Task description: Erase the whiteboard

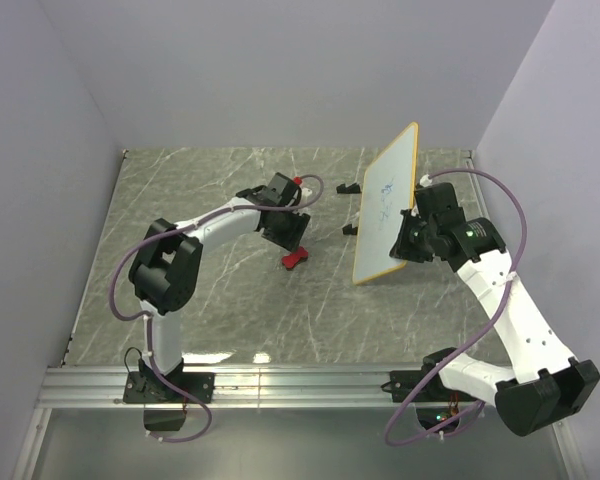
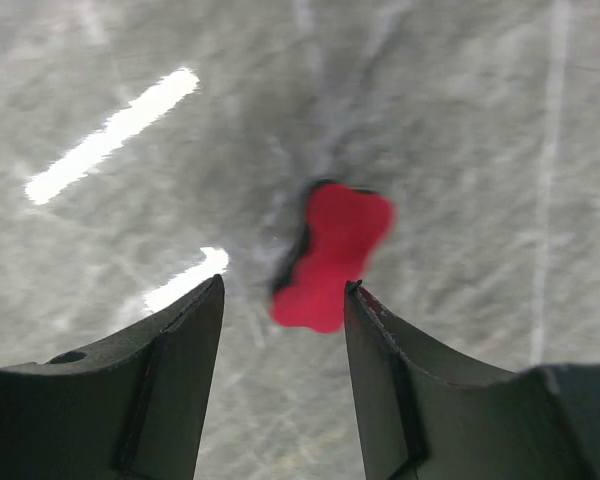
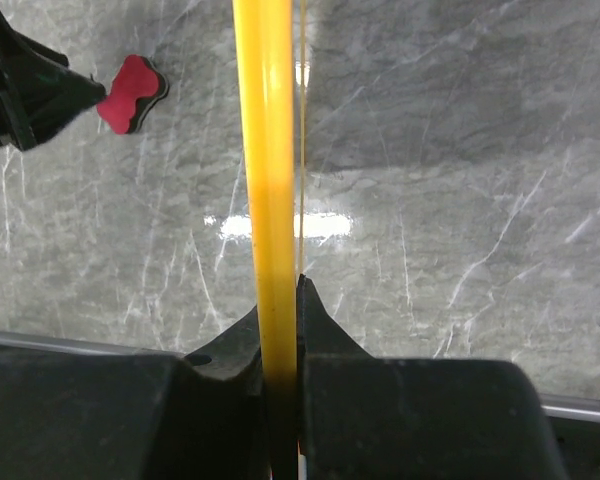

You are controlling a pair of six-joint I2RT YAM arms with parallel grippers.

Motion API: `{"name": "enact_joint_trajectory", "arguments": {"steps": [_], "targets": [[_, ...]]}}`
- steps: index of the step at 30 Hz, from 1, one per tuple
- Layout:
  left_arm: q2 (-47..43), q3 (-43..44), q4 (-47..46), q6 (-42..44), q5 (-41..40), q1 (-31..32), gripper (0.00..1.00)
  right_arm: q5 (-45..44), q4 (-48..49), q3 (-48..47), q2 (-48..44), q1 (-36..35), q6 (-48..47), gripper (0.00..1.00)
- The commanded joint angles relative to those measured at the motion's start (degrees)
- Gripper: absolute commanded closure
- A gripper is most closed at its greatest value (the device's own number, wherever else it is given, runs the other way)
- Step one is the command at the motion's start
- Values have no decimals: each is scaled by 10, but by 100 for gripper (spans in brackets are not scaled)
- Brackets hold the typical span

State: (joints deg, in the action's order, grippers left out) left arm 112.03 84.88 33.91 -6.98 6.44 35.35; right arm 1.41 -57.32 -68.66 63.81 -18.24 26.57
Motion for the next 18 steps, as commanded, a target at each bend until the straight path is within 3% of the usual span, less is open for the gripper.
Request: {"name": "enact_joint_trajectory", "arguments": {"steps": [1, 18], "targets": [[-7, -4, -32, 38, -7, 2, 44, -48, -41, 14, -17, -2, -36, 100], [43, 6, -1, 91, 53, 3, 46, -62, -37, 16, -6, -2, -17, 100]]}}
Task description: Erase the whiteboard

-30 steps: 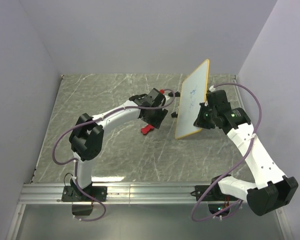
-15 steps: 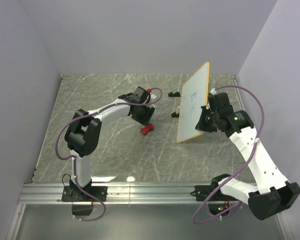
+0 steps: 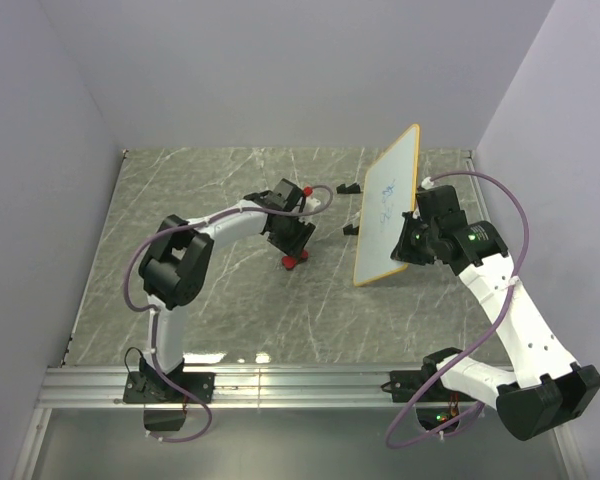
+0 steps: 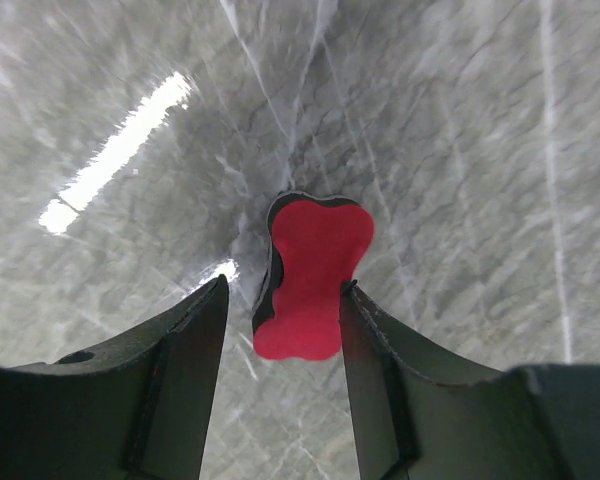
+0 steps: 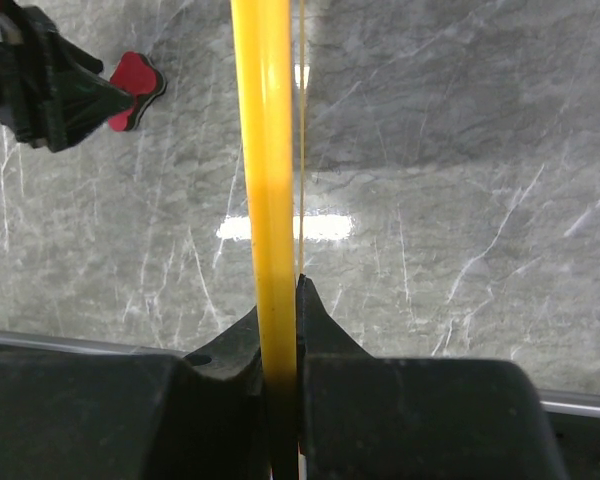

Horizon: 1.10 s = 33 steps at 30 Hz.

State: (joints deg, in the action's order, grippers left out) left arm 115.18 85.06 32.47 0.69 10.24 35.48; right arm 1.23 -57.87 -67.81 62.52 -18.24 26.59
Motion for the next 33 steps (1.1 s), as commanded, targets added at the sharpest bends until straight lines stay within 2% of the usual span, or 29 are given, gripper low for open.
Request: {"name": "enact_joint_trajectory", "arguments": {"steps": [1, 10, 14, 19, 23, 33], "targets": [[12, 1, 11, 12, 13, 3, 46, -61, -29, 11, 6, -2, -15, 100], [48, 18, 22, 7, 0, 20, 48, -63, -27, 29, -11, -2, -6, 100], [35, 16, 25, 5, -3, 27, 46, -64, -28, 23, -7, -1, -5, 100], [24, 16, 21, -2, -17, 27, 41, -57, -27, 20, 1, -2, -1, 100], [25, 18, 18, -2, -40, 27, 33, -55, -24, 17, 5, -1, 0, 100], [18, 13, 31, 5, -83, 27, 37, -58, -21, 24, 8, -2, 0, 100]]}}
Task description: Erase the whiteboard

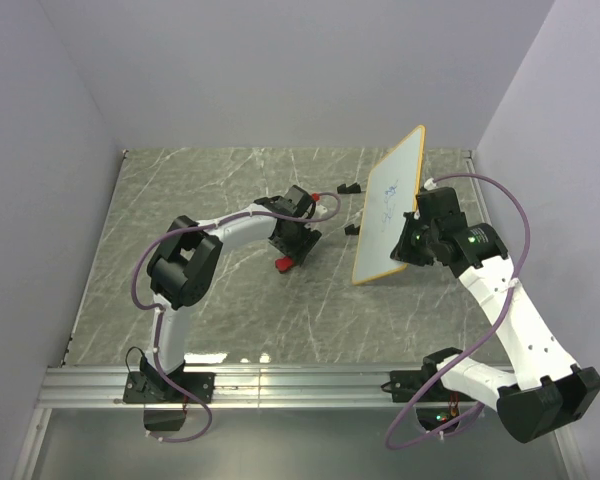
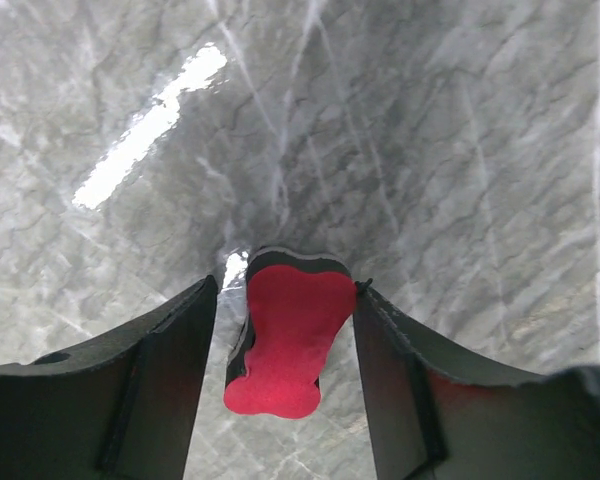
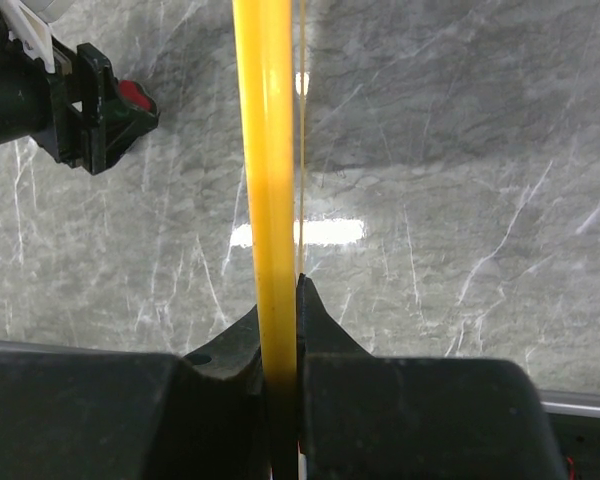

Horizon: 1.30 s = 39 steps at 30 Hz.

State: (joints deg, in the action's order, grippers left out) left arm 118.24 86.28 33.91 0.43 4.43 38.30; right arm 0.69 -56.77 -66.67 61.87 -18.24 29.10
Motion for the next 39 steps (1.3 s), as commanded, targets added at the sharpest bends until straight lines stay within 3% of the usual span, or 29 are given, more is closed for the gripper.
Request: {"name": "enact_joint_trajectory", "arguments": {"steps": [1, 12, 25, 34, 39], "targets": [[-15, -1, 22, 7, -28, -2, 38, -53, -30, 14, 16, -2, -26, 100], [-68, 4, 55, -1, -17, -2, 35, -46, -20, 13, 33, -2, -35, 100], [-49, -13, 55, -25, -3, -2, 34, -52, -18, 2, 51, -2, -55, 100], [-31, -25, 51, -28, -15, -9, 46, -55, -16, 6, 52, -1, -66, 100], [-13, -22, 48, -31, -10, -10, 46, -59, -15, 5, 55, -2, -70, 100]]}}
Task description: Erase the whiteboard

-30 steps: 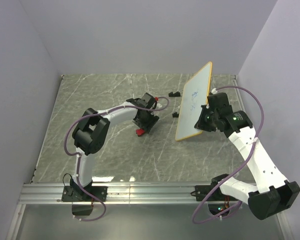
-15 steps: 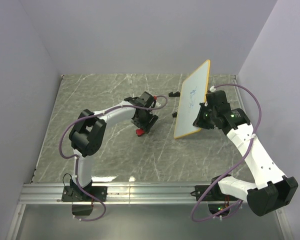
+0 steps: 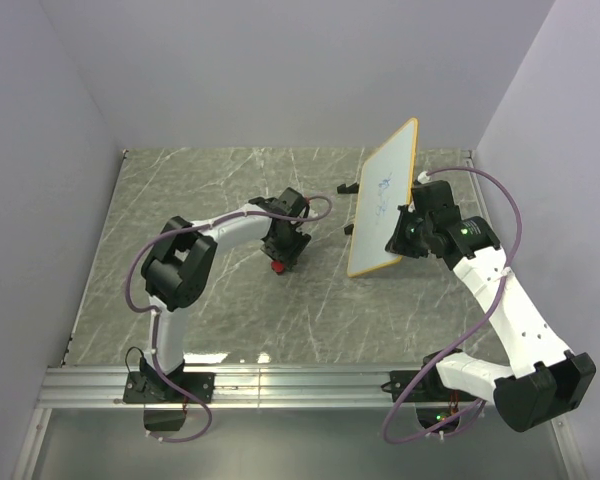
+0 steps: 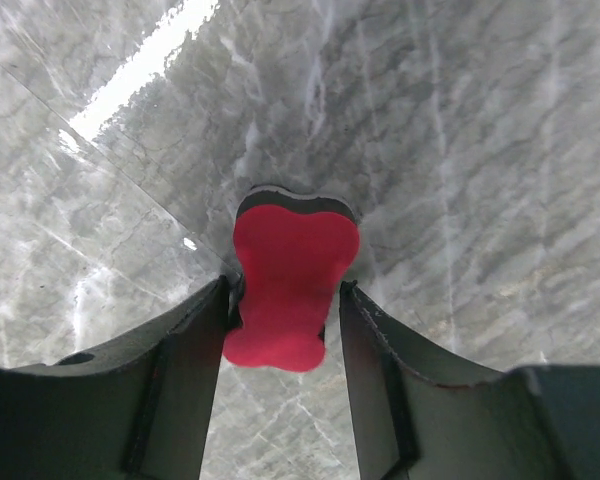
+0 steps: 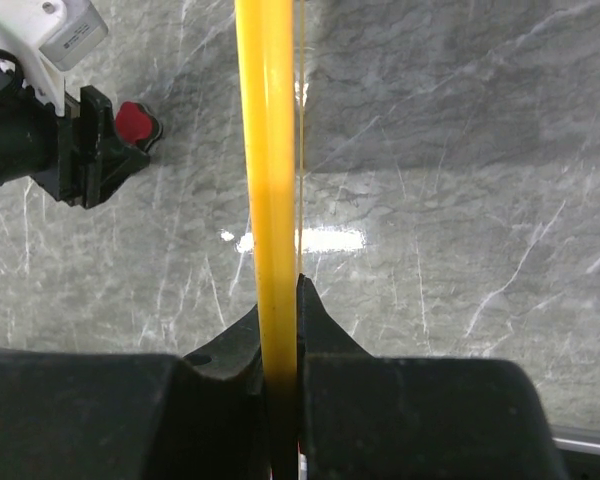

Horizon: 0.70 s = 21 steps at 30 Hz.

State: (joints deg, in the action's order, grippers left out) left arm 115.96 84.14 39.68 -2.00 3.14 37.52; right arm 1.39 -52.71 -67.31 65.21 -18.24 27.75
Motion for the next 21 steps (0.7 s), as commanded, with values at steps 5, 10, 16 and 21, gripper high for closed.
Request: {"name": "enact_joint_trajectory", "arguments": {"steps": [5, 10, 16, 21], "targets": [[19, 11, -10, -16, 19, -3, 76, -69, -55, 8, 19, -2, -58, 100], [-8, 47, 2, -50, 20, -3, 100, -65, -49, 8, 10, -1, -56, 100], [-95, 96, -20, -111, 72, 11, 100, 41, 10, 30, -52, -1, -66, 100], [-175, 108, -90, -171, 101, 33, 100, 131, 42, 32, -130, -2, -63, 100]]}}
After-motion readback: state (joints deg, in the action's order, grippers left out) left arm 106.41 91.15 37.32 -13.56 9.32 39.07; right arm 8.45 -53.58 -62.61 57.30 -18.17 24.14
